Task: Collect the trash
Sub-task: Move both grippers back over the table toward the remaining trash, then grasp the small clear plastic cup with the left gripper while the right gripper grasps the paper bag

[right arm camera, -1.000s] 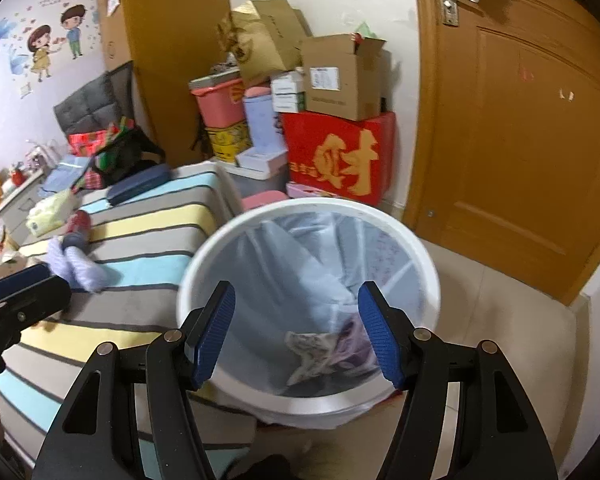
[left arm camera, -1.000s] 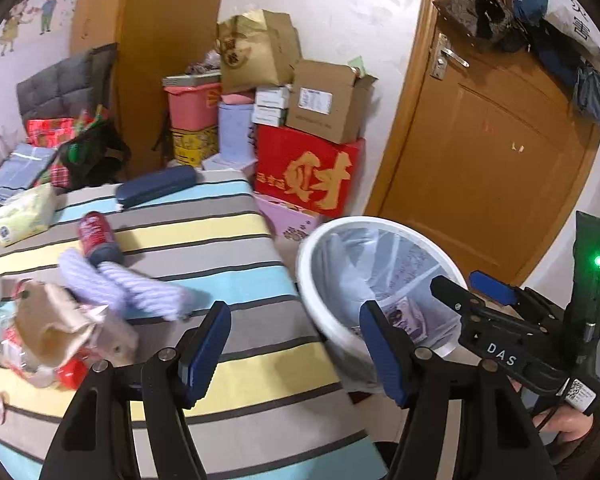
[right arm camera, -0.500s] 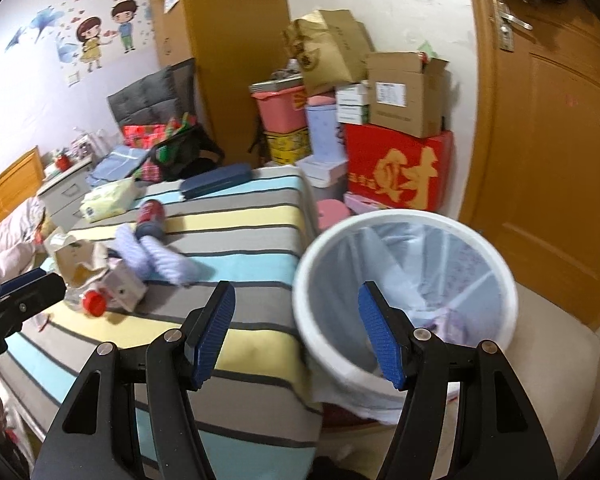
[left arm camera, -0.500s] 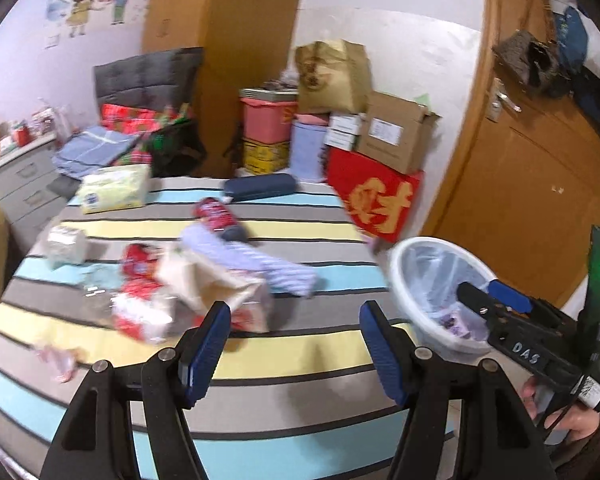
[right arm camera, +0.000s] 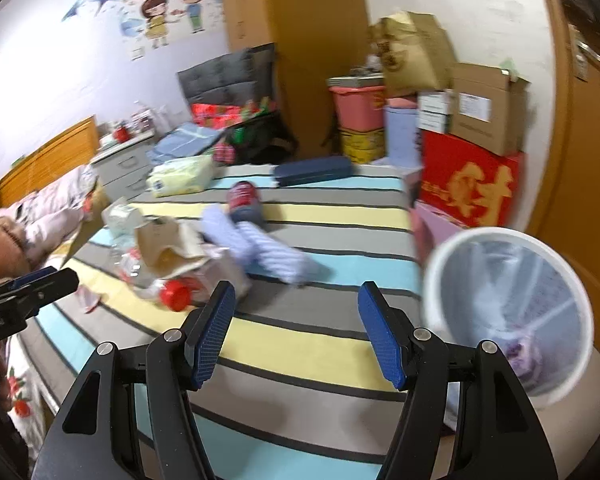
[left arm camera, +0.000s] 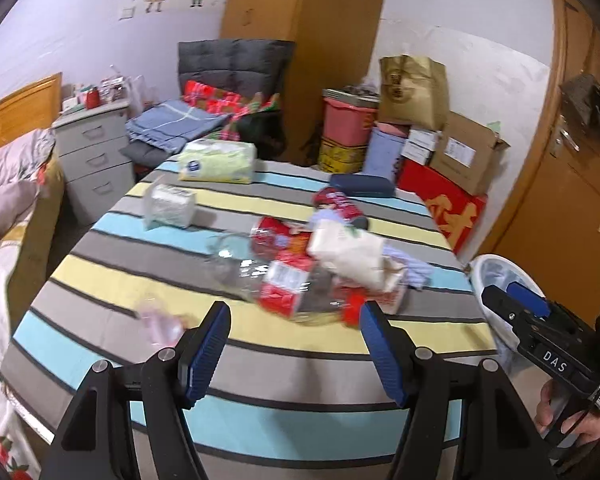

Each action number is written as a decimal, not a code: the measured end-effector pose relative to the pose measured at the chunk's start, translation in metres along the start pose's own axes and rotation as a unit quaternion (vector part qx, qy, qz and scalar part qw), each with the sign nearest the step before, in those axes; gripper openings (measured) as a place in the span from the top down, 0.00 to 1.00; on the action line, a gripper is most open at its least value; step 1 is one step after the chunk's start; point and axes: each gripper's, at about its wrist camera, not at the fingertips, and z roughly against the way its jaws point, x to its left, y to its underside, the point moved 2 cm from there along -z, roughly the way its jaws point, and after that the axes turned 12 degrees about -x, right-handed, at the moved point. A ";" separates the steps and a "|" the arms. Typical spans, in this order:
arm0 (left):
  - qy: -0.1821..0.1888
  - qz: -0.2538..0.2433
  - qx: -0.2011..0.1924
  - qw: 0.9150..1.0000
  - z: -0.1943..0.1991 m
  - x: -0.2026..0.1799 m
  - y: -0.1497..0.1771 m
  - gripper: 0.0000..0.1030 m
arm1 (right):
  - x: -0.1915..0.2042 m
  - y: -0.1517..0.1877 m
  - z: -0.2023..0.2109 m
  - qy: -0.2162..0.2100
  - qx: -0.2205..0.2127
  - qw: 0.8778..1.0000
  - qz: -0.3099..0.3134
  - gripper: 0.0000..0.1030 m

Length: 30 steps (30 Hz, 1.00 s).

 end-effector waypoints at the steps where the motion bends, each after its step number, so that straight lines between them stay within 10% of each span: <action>1: -0.008 0.003 0.002 1.000 0.000 0.007 0.001 0.35 | 0.006 0.000 -0.002 -0.008 0.000 1.000 0.003 0.36; 13: -0.055 0.069 0.035 0.996 -0.019 0.077 0.023 0.35 | 0.059 -0.006 -0.024 -0.090 -0.008 0.996 0.018 0.36; 30: -0.093 0.094 0.080 0.988 -0.069 0.117 0.038 0.35 | 0.088 -0.007 -0.054 -0.080 0.017 0.995 0.058 0.37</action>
